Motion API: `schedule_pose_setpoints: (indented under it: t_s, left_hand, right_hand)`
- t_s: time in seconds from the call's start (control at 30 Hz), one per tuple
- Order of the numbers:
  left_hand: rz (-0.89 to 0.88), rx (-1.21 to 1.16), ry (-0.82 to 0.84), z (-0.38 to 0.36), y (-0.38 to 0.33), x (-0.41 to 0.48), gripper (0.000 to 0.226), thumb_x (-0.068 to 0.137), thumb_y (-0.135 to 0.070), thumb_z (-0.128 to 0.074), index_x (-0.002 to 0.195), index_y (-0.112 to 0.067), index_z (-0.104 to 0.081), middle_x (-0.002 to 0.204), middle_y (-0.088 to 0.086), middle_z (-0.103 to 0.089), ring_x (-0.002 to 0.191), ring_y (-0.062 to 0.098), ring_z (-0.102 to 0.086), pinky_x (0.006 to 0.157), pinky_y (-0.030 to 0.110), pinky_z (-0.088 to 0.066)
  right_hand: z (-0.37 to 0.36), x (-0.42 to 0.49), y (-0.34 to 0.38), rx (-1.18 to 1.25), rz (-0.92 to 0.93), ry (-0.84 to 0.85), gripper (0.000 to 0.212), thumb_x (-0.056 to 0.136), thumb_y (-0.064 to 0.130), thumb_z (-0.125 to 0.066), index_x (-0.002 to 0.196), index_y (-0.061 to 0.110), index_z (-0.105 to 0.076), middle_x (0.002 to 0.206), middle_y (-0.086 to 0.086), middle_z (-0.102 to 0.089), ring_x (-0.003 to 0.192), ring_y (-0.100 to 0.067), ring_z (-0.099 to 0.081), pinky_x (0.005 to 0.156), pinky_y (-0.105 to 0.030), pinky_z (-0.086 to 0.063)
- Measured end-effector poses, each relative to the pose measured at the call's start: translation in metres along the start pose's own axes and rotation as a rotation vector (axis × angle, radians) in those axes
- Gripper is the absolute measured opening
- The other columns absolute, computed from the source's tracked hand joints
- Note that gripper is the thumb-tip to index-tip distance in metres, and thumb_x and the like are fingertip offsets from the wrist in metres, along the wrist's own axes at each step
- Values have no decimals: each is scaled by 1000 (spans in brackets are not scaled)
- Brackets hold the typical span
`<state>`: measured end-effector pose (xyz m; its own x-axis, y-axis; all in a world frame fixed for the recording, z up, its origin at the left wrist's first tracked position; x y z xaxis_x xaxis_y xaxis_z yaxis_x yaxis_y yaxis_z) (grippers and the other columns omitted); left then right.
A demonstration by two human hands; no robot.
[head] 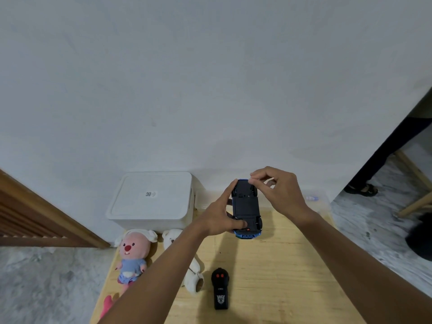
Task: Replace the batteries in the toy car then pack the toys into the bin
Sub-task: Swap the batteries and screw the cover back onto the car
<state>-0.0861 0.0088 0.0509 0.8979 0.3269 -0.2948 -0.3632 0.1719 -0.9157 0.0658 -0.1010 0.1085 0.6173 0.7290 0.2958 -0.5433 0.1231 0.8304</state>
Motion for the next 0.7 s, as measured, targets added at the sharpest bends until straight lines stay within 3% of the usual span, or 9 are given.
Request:
schedule_pose_setpoints:
  t_s: [0.17,0.3,0.4,0.57,0.7]
  left_hand:
    - [-12,-2,3,-1,-2,1,114,80,-7,-82,144,-71,-14,131,-3,-52,89,25,-76,77,48,-65]
    - [-17,-3,2,-2,-3,2,113,80,-6,-81,141,-73,-14,129,-6,-51,88,25,-76,77,46,-65]
    - [-19,-2,-7,-2,-3,4,114,79,-7,-81,145,-71,-13,130,-5,-52,87,25,-77,77,47,-65]
    - [-33,2,-8,-2,-4,5,114,80,-7,-81,145,-71,-12,130,-4,-52,85,24,-77,77,47,-65]
    - [-62,-17,-29,-1,-8,7,112,80,-6,-81,141,-74,-15,128,-5,-53,78,14,-74,70,38,-65]
  right_hand:
    - [0,0,0,44,-18,-19,18,81,23,-84,78,22,-66,75,5,-70,70,-16,-63,65,-26,-54]
    - [2,-2,2,-57,94,-36,6,86,25,-80,88,27,-74,84,15,-73,73,-12,-64,68,-29,-55]
    - [1,-5,4,-146,187,-34,10,88,18,-76,94,25,-74,89,18,-72,79,-9,-66,68,-31,-55]
    - [1,-1,-3,-38,63,-65,13,88,17,-76,98,25,-74,88,14,-72,81,-11,-68,72,-28,-57]
    - [-5,-4,-9,-19,32,0,14,89,17,-75,102,23,-77,90,13,-72,84,-10,-67,77,-28,-57]
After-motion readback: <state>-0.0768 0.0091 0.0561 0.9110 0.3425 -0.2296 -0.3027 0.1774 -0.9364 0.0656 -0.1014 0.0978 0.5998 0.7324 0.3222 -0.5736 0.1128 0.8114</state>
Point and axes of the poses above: each hand's wrist, its own x-axis towards the middle knuckle, its own z-axis out of the back of the hand, y = z × x, the point moved 4 cm from there along x, towards the middle knuckle
